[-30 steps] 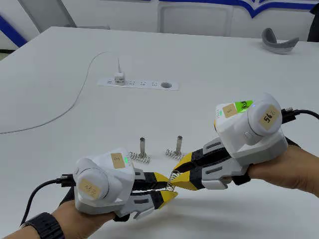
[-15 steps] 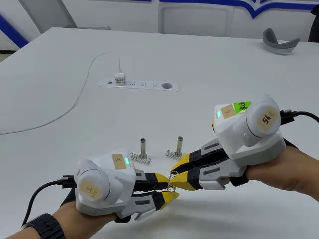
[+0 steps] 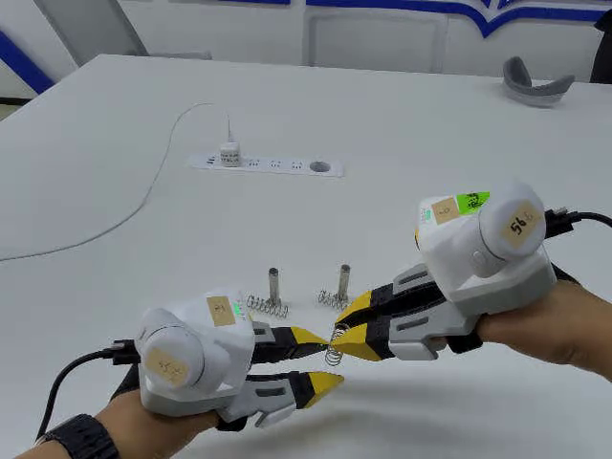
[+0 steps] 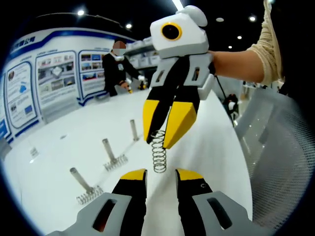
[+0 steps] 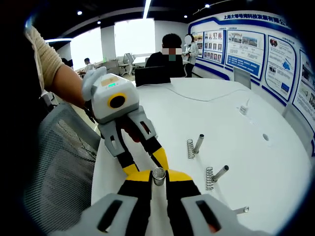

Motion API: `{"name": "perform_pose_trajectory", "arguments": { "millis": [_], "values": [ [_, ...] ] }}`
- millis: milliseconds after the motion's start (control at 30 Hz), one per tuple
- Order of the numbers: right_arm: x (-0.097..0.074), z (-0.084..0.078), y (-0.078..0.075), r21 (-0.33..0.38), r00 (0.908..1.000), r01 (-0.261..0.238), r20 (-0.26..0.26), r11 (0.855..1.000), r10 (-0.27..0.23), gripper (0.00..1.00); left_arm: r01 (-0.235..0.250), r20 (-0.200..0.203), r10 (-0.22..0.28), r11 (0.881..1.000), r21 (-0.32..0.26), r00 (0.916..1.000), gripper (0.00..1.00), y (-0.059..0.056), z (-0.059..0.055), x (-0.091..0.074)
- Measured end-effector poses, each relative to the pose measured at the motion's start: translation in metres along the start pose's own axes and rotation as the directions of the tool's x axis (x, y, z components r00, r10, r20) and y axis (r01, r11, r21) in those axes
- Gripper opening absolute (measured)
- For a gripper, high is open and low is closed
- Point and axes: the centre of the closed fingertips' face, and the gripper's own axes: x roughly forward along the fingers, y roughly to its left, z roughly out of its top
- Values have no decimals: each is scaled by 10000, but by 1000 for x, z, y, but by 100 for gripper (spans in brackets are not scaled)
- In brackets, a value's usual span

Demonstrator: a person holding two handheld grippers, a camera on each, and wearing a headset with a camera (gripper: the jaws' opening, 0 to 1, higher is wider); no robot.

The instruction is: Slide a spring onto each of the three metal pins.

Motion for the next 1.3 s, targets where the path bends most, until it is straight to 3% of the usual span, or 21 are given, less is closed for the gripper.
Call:
{"name": "perform_pose_trajectory", "arguments": {
  "millis": [767,1300],
  "values": [
    [-27,-8,-24,398,9968,792,66,9961,-795,12,-1381,-119,1376,9878,-721,9904,46,33,-16,-24],
    [-51,-14,-47,717,9888,1471,143,9865,-1484,12,-1997,-158,1991,9745,-1023,9798,50,48,-23,-40]
  ]
}}
